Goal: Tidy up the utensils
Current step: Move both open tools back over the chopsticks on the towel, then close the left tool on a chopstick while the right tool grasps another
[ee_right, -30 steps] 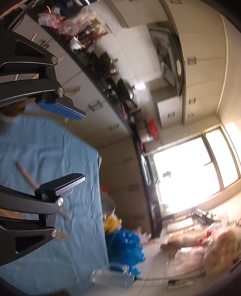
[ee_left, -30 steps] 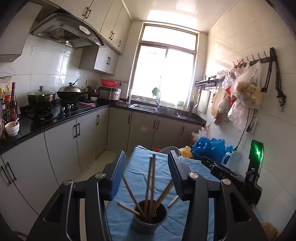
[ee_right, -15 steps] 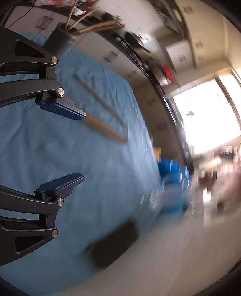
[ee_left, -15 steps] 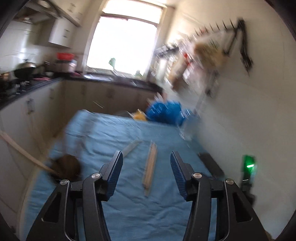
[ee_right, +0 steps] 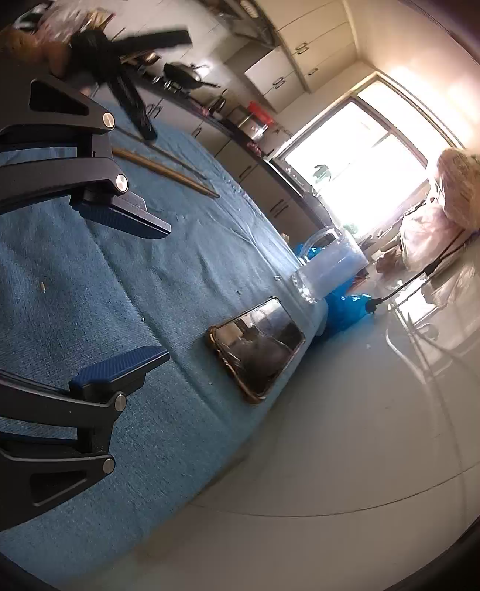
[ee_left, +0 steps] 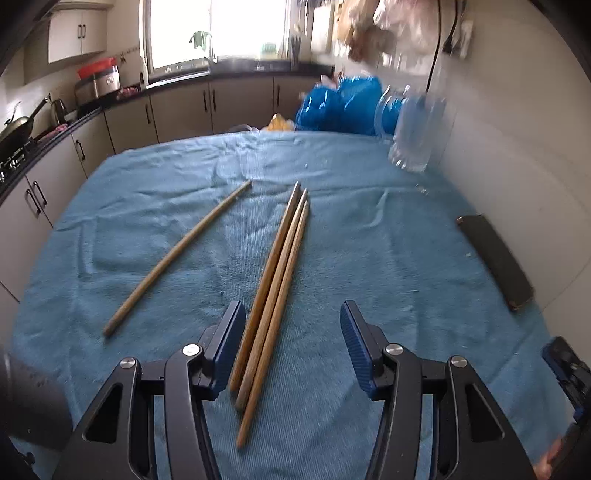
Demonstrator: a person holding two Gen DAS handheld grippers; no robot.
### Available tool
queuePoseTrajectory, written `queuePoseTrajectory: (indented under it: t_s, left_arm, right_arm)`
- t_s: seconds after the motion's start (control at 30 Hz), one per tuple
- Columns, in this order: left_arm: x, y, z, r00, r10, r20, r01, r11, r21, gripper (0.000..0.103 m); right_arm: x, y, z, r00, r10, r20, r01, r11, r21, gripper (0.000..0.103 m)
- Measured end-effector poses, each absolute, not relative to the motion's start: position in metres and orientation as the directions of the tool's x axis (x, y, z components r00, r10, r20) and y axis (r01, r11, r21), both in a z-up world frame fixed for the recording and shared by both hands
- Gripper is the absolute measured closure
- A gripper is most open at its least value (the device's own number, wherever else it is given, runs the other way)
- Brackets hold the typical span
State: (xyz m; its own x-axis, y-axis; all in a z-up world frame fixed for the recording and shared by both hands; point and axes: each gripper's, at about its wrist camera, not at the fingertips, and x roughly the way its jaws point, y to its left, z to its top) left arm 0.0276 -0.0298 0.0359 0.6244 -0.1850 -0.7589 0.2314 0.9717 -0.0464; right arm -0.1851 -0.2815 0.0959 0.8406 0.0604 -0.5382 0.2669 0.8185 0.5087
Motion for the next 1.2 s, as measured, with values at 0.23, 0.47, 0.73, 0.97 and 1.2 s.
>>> queuePoseTrajectory:
  t_s: [0.23,0.47,0.73,0.97,1.2]
  left_arm:
    - [0.045,-0.034,0.015,0.545,-0.218,-0.809,0.276,0.958,-0.072,0.050]
    - [0.036,-0.044,0.008,0.469,-0.312,-0.826,0.285,0.939,-0.193,0.090]
    - [-0.014,-0.051,0.011,0.384,-0.438,-0.813,0.347,0.884,-0.312,0.090]
    - [-0.035,0.007,0.027,0.447,-0.448,-0.774,0.275,0.892,-0.358,0.090]
    - [-0.065,0.015,0.034,0.427,-0.494,-0.758,0.355,0.862,-0.362,0.089]
  right_arm:
    - [-0.180,-0.275,0.094,0.834,0.052,-0.550,0.278,0.820,0.500,0.038]
    - [-0.177,-0.274,0.090,0.822,0.035,-0.568,0.303,0.818,0.489,0.038]
    - [-0.179,-0.273,0.088,0.817,0.037,-0.575,0.304,0.820,0.485,0.037]
    - [-0.173,-0.273,0.085,0.801,0.036,-0.598,0.317,0.821,0.475,0.031]
    - [-0.163,-0.265,0.082,0.762,0.050,-0.646,0.310,0.848,0.431,0.030]
